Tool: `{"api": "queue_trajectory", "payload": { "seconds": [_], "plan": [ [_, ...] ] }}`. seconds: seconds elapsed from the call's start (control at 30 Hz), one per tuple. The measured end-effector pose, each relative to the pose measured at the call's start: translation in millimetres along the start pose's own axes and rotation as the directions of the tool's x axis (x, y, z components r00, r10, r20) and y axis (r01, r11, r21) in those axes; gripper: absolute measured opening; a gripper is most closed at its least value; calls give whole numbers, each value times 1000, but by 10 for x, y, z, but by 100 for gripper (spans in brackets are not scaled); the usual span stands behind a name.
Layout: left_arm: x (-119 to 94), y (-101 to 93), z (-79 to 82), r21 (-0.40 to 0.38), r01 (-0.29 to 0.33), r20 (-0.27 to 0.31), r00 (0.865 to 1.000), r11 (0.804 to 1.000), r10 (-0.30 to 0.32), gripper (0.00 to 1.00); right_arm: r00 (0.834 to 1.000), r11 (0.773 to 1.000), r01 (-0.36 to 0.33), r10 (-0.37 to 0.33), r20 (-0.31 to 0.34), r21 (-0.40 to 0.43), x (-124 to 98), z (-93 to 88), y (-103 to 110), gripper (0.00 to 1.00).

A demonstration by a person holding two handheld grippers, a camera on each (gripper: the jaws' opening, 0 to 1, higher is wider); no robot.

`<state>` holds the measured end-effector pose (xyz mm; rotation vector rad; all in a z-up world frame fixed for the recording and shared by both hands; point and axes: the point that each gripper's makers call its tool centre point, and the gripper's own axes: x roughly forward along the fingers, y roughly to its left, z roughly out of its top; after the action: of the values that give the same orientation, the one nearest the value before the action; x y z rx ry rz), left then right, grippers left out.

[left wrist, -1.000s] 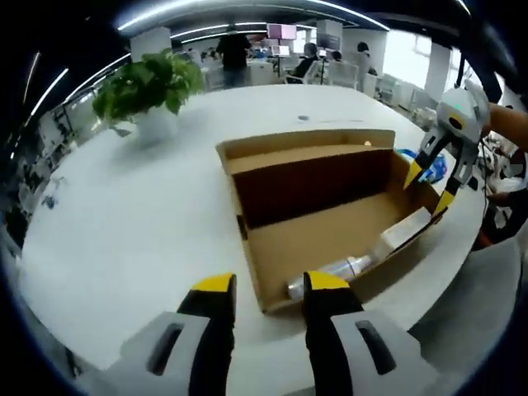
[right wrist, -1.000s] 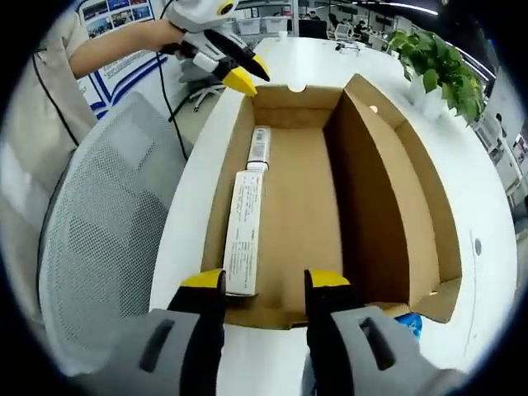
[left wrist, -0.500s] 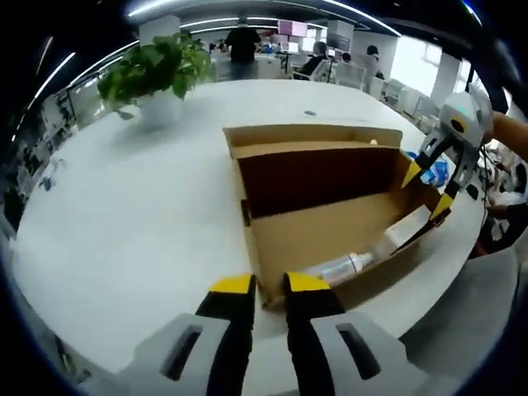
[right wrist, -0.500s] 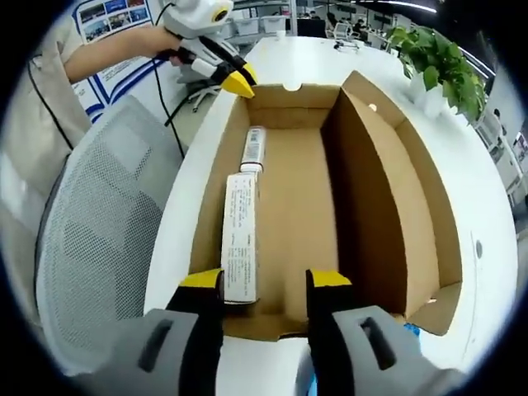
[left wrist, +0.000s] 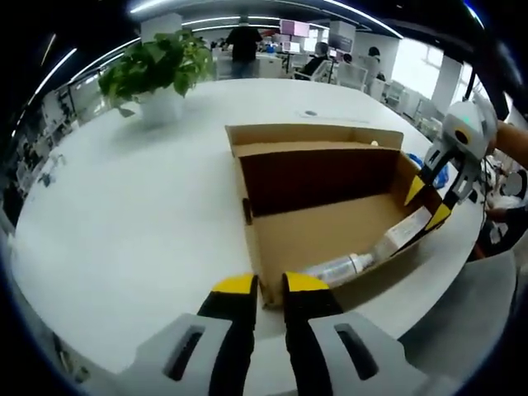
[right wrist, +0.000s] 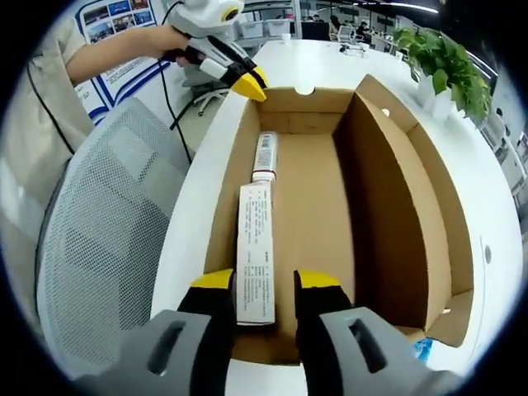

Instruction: Operate the shoe box by opening the lid, removing the specified soft item, and placing it in the target area until the item is outside and the box remains undamaged.

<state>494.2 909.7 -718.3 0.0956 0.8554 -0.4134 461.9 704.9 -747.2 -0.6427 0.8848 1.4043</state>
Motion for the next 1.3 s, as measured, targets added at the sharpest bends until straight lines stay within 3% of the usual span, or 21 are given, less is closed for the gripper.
{"api": "queue_trajectory", "payload": {
  "seconds": [0.17,0.77,1.3],
  "plan": [
    [3,14,-5,-10,-1,-4,1000,1000,1,7,1000,1000,3,-4,-10,-10,16,-19,22,17],
    [9,54,-7,-57,-14,-5,1000,998,14,3,999,999,43,-43,-9,0,-66,32,34,15],
    [4,61,-13,-75,-28,5,1000,997,29,3,995,996,88,-87,49,-18,-401,241,10,15]
  ]
}}
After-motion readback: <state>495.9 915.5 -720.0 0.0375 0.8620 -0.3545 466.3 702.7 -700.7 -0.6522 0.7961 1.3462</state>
